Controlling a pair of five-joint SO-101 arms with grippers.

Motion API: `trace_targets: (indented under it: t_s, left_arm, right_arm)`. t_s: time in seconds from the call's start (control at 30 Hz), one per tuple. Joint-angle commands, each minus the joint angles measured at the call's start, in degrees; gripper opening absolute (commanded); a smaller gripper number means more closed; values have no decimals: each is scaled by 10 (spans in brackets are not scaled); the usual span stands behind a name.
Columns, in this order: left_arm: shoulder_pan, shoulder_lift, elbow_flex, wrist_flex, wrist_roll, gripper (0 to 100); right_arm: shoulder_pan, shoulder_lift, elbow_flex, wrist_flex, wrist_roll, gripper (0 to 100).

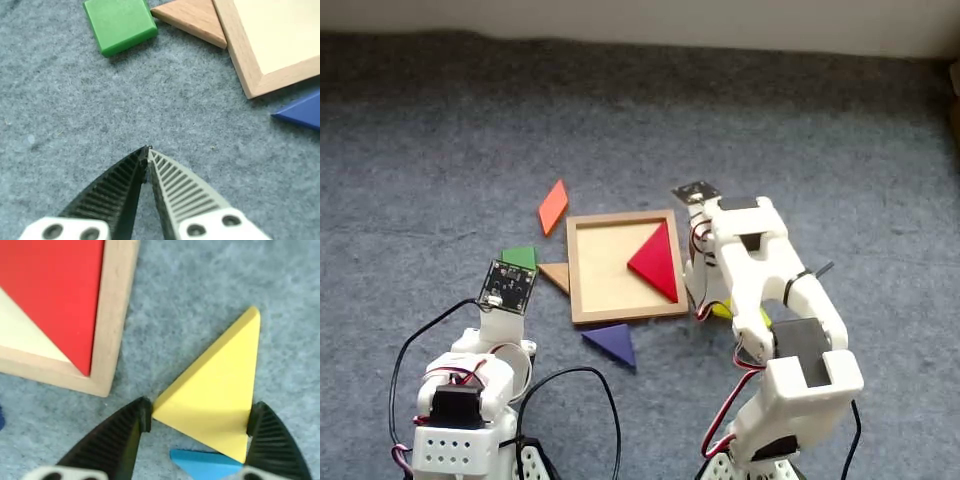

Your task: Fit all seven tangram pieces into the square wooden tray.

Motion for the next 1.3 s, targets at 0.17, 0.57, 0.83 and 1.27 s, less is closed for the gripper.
trace_targets:
  t_s: [0.17, 0.57, 0.83, 1.27]
  left_arm:
    - [-2, -16, 11, 4, 4, 5]
    - [-2, -16, 11, 4, 4, 5]
    - [-2, -16, 11, 4, 4, 5]
    - [-2, -16, 11, 4, 4, 5]
  right_arm:
    - [8, -10, -23, 11, 6, 269]
    - [7, -13, -56, 51, 37, 248]
    - [7, -12, -56, 50, 36, 246]
    - [8, -6, -26, -9, 37, 248]
